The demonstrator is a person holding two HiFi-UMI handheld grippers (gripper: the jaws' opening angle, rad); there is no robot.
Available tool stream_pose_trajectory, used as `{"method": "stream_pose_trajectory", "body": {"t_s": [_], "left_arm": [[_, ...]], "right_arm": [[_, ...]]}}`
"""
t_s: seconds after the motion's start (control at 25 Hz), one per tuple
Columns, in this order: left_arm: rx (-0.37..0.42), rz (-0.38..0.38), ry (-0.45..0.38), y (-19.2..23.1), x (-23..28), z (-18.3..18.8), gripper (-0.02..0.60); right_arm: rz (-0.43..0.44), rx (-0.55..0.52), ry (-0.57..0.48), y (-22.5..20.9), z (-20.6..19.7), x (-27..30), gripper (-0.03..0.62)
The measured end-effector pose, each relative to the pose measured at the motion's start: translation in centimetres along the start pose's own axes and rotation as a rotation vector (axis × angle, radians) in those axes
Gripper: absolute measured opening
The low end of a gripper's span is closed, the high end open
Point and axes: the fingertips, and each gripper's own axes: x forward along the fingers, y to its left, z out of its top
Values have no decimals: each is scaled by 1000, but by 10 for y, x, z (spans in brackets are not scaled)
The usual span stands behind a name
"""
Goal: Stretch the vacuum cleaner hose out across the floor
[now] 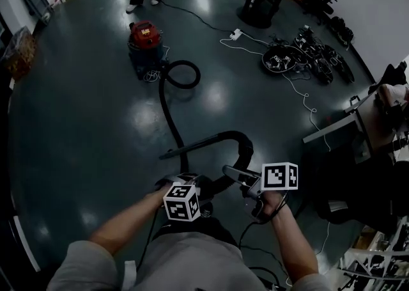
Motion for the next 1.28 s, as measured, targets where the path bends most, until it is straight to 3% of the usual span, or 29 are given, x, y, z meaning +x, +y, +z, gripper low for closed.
{"method": "stream_pose_trajectory", "body": {"t_s": [0.28, 0.44, 0.6, 0.76, 0.88, 1.0, 1.28], "left_arm": [[51, -17, 48, -15, 26, 14, 138], [47, -25, 86, -12, 39, 10, 138], [18, -40, 126, -6, 47, -2, 138], [9, -54, 163, -6, 36, -9, 138], [9, -66, 192, -10, 19, -14, 138], [8, -69, 230, -19, 2, -18, 138], [18, -77, 312, -38, -32, -28, 138]], "right_arm": [[-18, 24, -21, -28, -21, -47, 258], [-46, -103, -44, -38, -26, -87, 258], [-161, -445, -13, -59, -18, -100, 258], [-286, -917, 56, -80, -2, -88, 258], [-322, -1262, 175, -97, 13, -67, 258], [-267, -1495, 279, -111, 26, -39, 278], [13, -1912, 458, -129, 15, 35, 313]]}}
